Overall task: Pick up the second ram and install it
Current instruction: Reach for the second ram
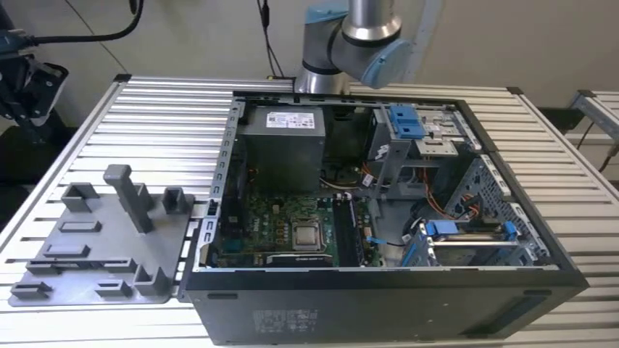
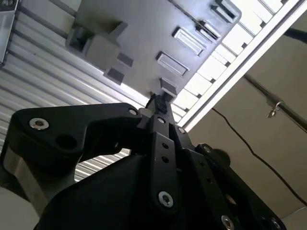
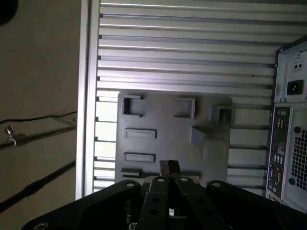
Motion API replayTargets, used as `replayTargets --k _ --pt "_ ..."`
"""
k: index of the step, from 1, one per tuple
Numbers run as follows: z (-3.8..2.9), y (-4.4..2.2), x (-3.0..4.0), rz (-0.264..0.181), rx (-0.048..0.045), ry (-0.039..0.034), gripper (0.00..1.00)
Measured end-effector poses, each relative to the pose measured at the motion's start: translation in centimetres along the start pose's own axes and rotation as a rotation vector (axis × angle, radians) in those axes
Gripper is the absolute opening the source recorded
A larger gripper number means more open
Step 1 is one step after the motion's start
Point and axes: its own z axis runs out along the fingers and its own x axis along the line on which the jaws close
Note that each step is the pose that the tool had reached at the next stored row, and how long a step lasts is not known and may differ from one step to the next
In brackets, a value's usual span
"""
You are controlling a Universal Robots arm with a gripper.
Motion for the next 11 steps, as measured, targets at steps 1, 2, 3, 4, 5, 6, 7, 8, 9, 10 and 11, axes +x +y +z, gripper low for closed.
replayTargets --k 1,2,3,4,5,6,7,8,9,10,11 --pt "0.01 -0.3 0.01 0.0 0.0 0.0 0.11" --pt "0.02 -0.61 0.02 0.0 0.0 0.0 0.11" --pt "0.03 -0.9 0.03 0.0 0.0 0.0 0.11" --pt "0.05 -1.18 0.04 0.0 0.0 -0.0001 0.11" --pt "0.07 -1.45 0.05 0.0 0.0 -0.0001 0.11" --pt "0.08 -1.73 0.06 0.0 0.0 0.0 0.11" --pt "0.09 -2.01 0.07 0.0 0.0001 0.0 0.11" --pt "0.1 -2.27 0.07 0.0 0.0 0.0 0.11" --pt "0.12 -2.55 0.08 0.0 0.0 0.0 0.11" --pt "0.13 -2.84 0.09 0.0 0.0 -0.0001 0.11" --pt "0.13 -3.11 0.1 0.0 0.0 0.0 0.11"
